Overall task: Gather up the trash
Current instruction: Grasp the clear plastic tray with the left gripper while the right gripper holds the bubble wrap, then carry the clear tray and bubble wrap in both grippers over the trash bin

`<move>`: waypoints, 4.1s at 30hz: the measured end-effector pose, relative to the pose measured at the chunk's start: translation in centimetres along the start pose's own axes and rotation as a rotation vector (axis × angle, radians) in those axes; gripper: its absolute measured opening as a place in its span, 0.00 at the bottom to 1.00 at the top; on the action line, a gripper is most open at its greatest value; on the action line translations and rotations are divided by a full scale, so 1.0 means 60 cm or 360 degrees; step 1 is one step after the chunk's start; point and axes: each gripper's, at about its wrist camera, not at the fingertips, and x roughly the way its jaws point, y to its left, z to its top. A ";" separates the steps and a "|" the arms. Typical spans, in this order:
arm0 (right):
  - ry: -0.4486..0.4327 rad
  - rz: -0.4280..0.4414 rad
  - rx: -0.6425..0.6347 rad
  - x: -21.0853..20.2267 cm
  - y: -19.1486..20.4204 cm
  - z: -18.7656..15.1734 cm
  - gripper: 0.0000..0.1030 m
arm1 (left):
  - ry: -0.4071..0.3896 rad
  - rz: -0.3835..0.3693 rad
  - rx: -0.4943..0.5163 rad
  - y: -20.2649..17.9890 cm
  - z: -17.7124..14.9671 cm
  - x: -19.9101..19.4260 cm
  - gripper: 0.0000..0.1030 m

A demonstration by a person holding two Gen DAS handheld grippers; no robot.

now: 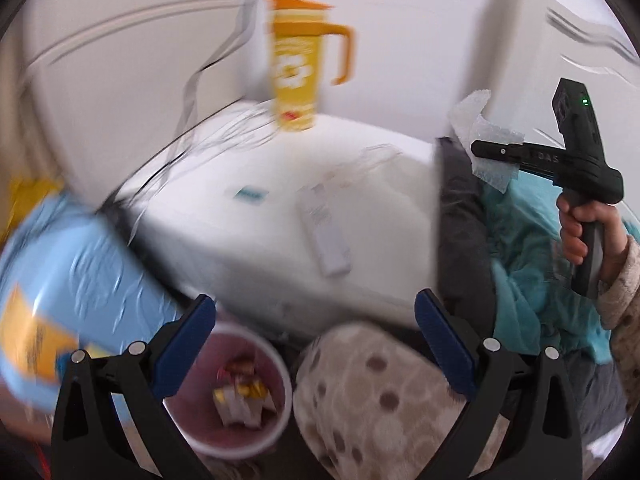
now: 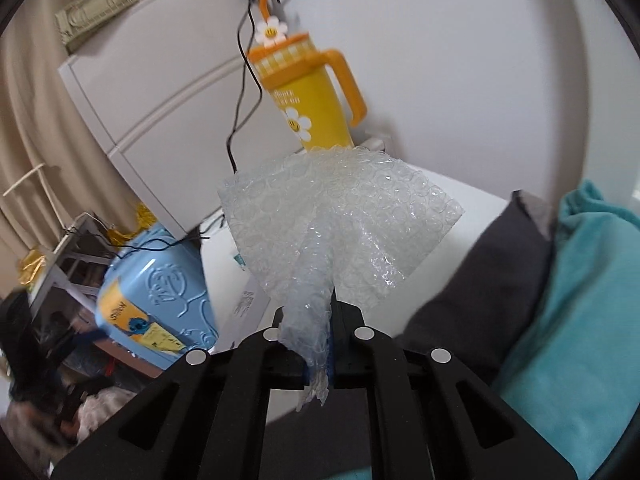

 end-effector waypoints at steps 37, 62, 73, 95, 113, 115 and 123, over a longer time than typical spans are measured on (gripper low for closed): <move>-0.0044 -0.0112 0.0406 -0.042 -0.001 -0.095 0.04 | 0.0405 -0.0463 0.0922 -0.109 0.261 0.425 0.67; -0.0074 -0.0108 0.0426 -0.045 -0.007 -0.092 0.04 | 0.0252 -0.0397 0.0895 -0.129 0.263 0.361 0.25; -0.0052 -0.0073 0.0368 -0.056 -0.012 -0.083 0.04 | 0.0141 -0.0401 0.0699 -0.120 0.242 0.250 0.25; 0.0159 0.0273 -0.0175 0.048 0.181 -0.049 0.04 | -0.0003 -0.0034 0.0286 0.080 0.043 -0.071 0.25; 0.0601 0.0373 -0.0708 0.239 0.387 -0.128 0.04 | 0.0146 -0.0078 0.0032 0.242 -0.143 -0.056 0.25; 0.0646 0.0366 -0.0715 0.258 0.392 -0.141 0.04 | 0.0178 -0.0110 0.0015 0.258 -0.161 -0.036 0.25; 0.0916 0.0352 -0.0928 0.330 0.420 -0.199 0.04 | 0.0286 -0.0219 -0.0110 0.310 -0.227 0.042 0.26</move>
